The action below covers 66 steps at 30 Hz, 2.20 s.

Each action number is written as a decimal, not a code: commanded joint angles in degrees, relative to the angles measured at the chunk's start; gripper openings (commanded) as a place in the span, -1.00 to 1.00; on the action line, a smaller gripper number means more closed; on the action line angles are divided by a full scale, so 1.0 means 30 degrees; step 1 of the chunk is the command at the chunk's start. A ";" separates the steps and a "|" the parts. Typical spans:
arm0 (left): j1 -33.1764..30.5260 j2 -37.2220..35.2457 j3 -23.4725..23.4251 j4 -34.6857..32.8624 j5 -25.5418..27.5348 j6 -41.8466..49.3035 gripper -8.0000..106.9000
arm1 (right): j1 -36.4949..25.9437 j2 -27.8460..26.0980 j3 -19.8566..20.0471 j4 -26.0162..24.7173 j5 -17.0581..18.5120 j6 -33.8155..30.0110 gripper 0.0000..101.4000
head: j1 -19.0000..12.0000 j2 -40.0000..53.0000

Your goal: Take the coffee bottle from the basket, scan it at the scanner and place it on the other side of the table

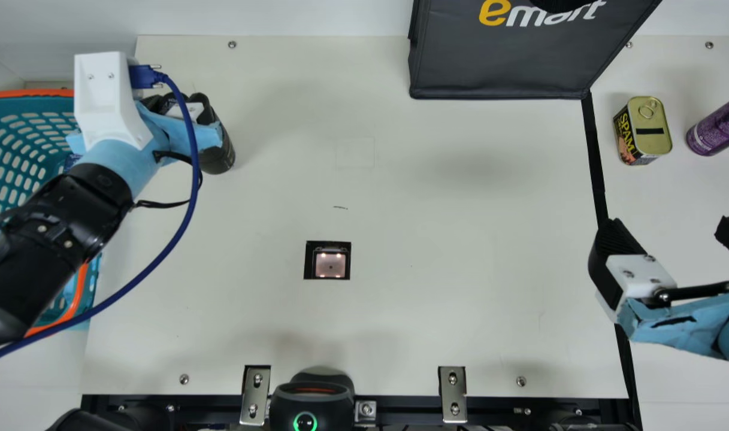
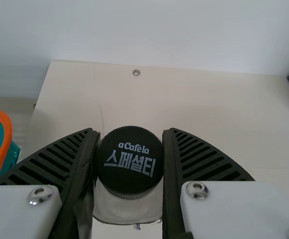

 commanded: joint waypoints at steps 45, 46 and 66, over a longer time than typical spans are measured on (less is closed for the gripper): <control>-1.0610 -0.4181 -0.3428 -0.0463 1.2729 -0.4199 -1.00 | 0.0000 0.0000 0.0000 0.0000 0.0000 0.0000 0.87 | -0.0553 0.0001; -1.0984 -0.4151 -0.3412 -0.0332 1.2907 -0.4567 -1.00 | 0.0000 0.0000 0.0000 0.0000 0.0000 0.0000 0.87 | -0.0553 0.0001; -1.8279 -0.2425 -0.2814 0.1853 1.5586 -1.3241 -1.00 | 0.0000 0.0000 0.0000 0.0000 0.0020 0.0000 0.87 | -0.0553 0.0001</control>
